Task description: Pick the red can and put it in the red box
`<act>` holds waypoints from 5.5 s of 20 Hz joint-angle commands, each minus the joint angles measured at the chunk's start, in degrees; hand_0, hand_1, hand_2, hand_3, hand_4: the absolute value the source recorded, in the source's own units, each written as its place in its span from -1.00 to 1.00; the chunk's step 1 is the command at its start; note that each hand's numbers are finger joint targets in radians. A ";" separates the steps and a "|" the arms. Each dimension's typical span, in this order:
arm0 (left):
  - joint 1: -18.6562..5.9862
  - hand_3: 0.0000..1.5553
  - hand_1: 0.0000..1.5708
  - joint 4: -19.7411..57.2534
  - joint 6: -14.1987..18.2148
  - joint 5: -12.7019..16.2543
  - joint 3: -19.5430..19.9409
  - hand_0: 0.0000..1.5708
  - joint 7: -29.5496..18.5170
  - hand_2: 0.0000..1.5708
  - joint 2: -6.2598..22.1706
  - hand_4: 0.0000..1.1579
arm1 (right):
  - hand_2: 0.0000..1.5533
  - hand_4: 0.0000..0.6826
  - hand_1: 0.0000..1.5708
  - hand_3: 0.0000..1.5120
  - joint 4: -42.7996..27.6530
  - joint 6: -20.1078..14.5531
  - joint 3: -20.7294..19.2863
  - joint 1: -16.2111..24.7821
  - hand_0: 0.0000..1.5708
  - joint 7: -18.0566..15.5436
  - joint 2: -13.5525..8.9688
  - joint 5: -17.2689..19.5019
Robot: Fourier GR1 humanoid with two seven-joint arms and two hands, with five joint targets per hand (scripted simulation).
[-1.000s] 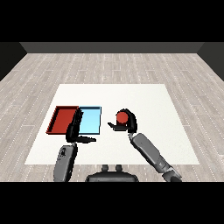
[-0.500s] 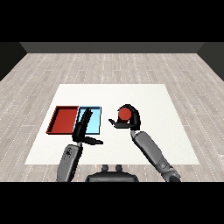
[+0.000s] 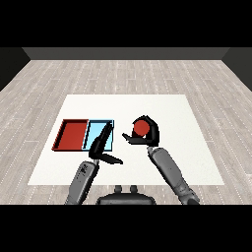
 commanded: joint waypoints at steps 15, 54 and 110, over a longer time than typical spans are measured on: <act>-5.82 -1.00 -1.00 10.20 6.15 6.40 -9.01 -1.00 1.73 -1.00 -0.10 -1.00 | 0.91 0.90 1.00 0.87 -3.50 9.37 -2.96 5.68 1.00 -0.82 4.17 6.08; -16.05 0.93 1.00 19.58 29.40 16.15 -15.91 1.00 -2.16 1.00 -0.02 0.94 | 0.89 0.86 1.00 0.85 -1.07 -4.20 8.90 -4.55 1.00 0.76 5.71 2.18; -15.72 0.90 1.00 23.08 25.51 6.92 6.77 1.00 7.44 1.00 22.23 0.95 | -1.00 -1.00 -1.00 -1.00 -22.62 17.97 -21.26 30.25 -1.00 -3.11 -9.16 -5.01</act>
